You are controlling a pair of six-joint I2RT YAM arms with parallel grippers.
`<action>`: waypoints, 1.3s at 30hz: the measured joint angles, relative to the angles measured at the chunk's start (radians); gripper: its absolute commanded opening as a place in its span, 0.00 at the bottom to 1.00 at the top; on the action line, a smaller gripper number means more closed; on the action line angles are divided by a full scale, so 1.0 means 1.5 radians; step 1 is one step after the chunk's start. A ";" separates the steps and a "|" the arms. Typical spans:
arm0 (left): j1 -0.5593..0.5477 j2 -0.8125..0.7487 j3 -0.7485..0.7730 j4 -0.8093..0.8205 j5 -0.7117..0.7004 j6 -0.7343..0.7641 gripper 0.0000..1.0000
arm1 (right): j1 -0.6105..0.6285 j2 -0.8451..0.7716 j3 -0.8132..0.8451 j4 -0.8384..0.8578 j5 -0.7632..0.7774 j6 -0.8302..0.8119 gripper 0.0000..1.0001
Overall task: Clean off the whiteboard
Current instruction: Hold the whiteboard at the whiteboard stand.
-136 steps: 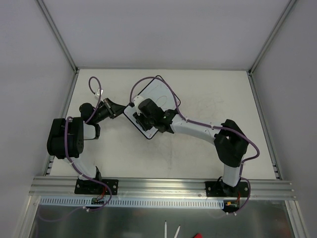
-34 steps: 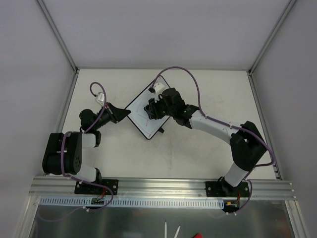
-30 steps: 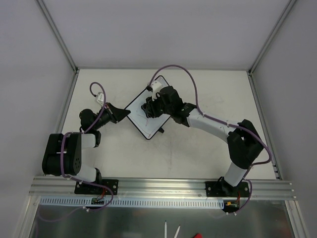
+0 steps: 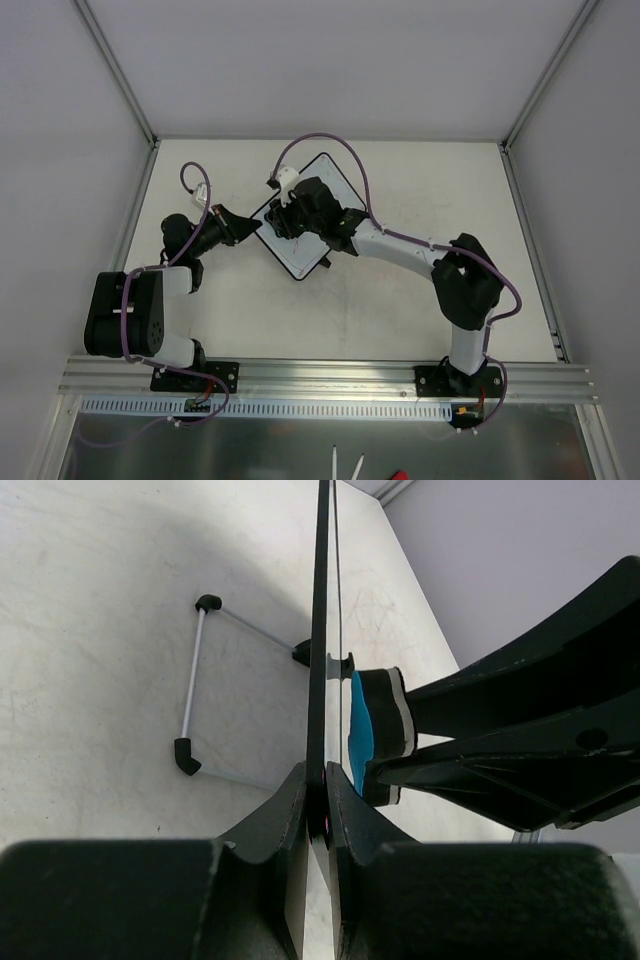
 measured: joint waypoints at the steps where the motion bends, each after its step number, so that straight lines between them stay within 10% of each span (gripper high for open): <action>1: 0.000 0.000 0.000 -0.001 -0.001 0.000 0.00 | 0.000 0.003 0.006 0.000 0.001 -0.001 0.00; 39: 0.000 0.002 0.005 -0.023 -0.018 0.009 0.00 | 0.026 0.086 0.125 -0.046 0.105 -0.014 0.00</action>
